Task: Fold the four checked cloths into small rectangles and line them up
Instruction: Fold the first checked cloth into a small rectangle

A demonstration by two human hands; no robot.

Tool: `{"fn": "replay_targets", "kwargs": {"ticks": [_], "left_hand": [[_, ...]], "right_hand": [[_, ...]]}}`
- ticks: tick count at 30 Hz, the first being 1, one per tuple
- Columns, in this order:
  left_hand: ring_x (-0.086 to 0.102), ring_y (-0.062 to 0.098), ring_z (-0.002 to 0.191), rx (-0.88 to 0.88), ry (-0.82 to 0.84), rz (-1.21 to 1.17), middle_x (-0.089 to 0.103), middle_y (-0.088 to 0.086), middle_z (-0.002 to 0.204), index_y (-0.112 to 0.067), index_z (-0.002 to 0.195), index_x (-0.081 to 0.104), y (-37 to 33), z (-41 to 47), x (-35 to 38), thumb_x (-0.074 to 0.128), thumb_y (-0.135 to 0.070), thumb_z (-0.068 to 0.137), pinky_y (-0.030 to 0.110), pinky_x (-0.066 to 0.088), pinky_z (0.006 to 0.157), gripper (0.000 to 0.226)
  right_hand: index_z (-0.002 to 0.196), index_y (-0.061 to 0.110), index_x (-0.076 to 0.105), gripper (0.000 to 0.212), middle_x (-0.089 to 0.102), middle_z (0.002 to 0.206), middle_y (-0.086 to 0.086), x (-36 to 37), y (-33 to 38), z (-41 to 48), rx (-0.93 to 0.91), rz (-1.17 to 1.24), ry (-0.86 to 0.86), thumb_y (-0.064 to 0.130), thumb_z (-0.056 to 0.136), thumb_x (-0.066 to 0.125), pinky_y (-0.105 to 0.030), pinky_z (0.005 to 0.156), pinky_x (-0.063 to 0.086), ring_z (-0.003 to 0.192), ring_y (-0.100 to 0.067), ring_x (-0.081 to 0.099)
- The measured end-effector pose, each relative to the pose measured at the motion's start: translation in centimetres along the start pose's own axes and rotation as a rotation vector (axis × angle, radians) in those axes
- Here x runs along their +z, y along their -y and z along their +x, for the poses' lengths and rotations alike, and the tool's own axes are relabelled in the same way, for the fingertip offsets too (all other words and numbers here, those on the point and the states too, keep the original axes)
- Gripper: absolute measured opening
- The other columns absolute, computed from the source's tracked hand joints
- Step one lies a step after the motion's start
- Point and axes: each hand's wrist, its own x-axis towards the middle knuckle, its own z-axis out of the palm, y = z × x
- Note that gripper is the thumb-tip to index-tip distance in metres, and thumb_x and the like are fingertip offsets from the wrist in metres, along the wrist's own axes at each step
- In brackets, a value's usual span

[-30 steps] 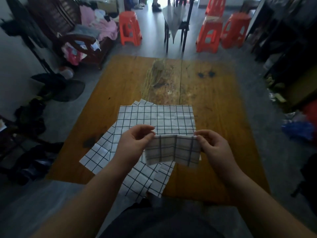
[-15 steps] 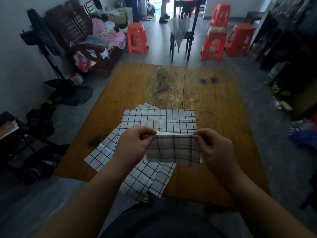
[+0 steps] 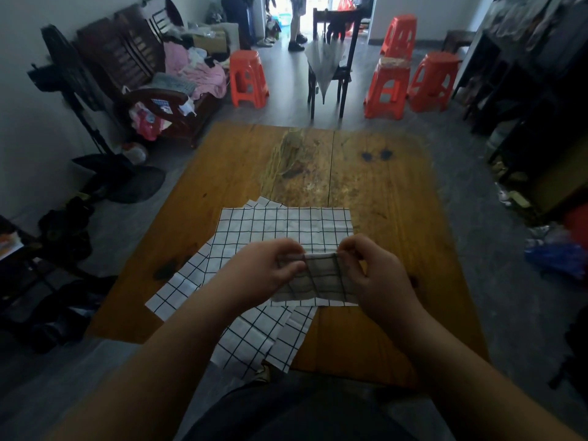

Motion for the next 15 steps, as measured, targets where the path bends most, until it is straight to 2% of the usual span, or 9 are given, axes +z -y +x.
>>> {"fn": "replay_targets", "kwargs": {"ticks": [3,7,11,15], "left_hand": [[0.062,0.004,0.092,0.081,-0.005,0.032,0.069,-0.015,0.095,-0.039,0.103,0.068,-1.6,1.0,0.7,0.056,-0.042,0.097,0.039,0.057,0.081,0.014],[0.065,0.006,0.084,0.148,-0.051,0.037,0.072,-0.013,0.086,-0.033,0.100,0.072,-2.5,2.0,1.1,0.059,-0.038,0.096,0.040,0.056,0.079,0.015],[0.064,0.010,0.083,0.131,-0.054,0.071,0.071,-0.012,0.087,-0.032,0.101,0.072,-1.6,1.9,1.1,0.058,-0.036,0.097,0.039,0.056,0.078,0.016],[0.062,0.003,0.082,0.059,-0.046,0.025,0.069,-0.015,0.085,-0.030,0.100,0.073,1.3,1.1,0.7,0.057,-0.031,0.097,0.035,0.055,0.077,0.015]], "right_hand": [[0.097,0.035,0.057,0.011,0.062,0.085,0.013,-0.2,0.2,-0.1,-0.049,-0.039,0.011,0.039,0.097,0.046,-0.046,0.065,0.057,0.078,-0.007,0.061],[0.096,0.032,0.059,0.007,0.063,0.083,0.013,-0.7,0.0,0.1,-0.054,-0.026,-0.005,0.030,0.099,0.053,-0.040,0.064,0.056,0.076,-0.004,0.061],[0.096,0.030,0.063,0.009,0.064,0.085,0.014,-1.5,-0.5,0.6,-0.003,0.041,-0.063,0.024,0.099,0.057,-0.030,0.064,0.053,0.079,-0.002,0.060],[0.094,0.030,0.062,0.010,0.064,0.084,0.011,-2.4,-1.2,1.1,0.010,0.077,-0.080,0.023,0.099,0.055,-0.025,0.063,0.050,0.079,-0.005,0.061]]}}
